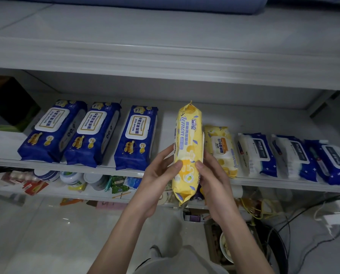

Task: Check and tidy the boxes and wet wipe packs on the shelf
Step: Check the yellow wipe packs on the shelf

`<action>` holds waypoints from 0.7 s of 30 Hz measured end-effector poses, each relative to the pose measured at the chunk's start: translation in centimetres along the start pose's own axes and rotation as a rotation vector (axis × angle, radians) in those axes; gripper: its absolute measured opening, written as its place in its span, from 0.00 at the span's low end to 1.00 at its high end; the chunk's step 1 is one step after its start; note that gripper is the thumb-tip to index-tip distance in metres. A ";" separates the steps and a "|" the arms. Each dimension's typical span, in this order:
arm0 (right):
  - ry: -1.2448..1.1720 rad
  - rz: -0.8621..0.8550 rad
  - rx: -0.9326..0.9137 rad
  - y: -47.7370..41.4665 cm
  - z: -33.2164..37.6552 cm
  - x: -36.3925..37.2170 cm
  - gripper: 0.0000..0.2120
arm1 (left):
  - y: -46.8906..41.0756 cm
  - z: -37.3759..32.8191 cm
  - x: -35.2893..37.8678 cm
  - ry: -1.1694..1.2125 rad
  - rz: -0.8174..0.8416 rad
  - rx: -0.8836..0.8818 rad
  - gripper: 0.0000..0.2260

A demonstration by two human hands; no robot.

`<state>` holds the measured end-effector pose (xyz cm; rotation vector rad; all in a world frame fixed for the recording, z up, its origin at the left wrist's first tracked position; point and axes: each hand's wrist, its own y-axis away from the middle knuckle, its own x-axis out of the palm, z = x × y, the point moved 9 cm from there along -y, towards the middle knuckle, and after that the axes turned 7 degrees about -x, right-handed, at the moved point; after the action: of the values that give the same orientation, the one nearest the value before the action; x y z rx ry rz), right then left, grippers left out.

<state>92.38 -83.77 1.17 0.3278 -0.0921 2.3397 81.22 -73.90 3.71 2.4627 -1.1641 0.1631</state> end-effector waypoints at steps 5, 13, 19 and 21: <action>0.000 0.002 -0.003 0.1 0.1 -0.1 0.25 | 0.2 -0.1 -0.2 -0.019 0.000 -0.012 0.23; 0.009 0.001 0.016 0.1 0.4 0.0 0.27 | 0.2 -0.1 -0.1 -0.011 -0.003 -0.025 0.22; -0.009 0.002 0.009 0.1 0.6 0.1 0.29 | 0.0 0.2 -0.4 0.012 -0.019 -0.045 0.23; -0.001 0.011 0.010 0.0 0.5 0.2 0.28 | 0.0 0.2 -0.5 0.017 -0.028 -0.043 0.23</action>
<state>92.32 -83.73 1.71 0.3344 -0.0833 2.3519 80.84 -73.61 3.40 2.4350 -1.1138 0.1488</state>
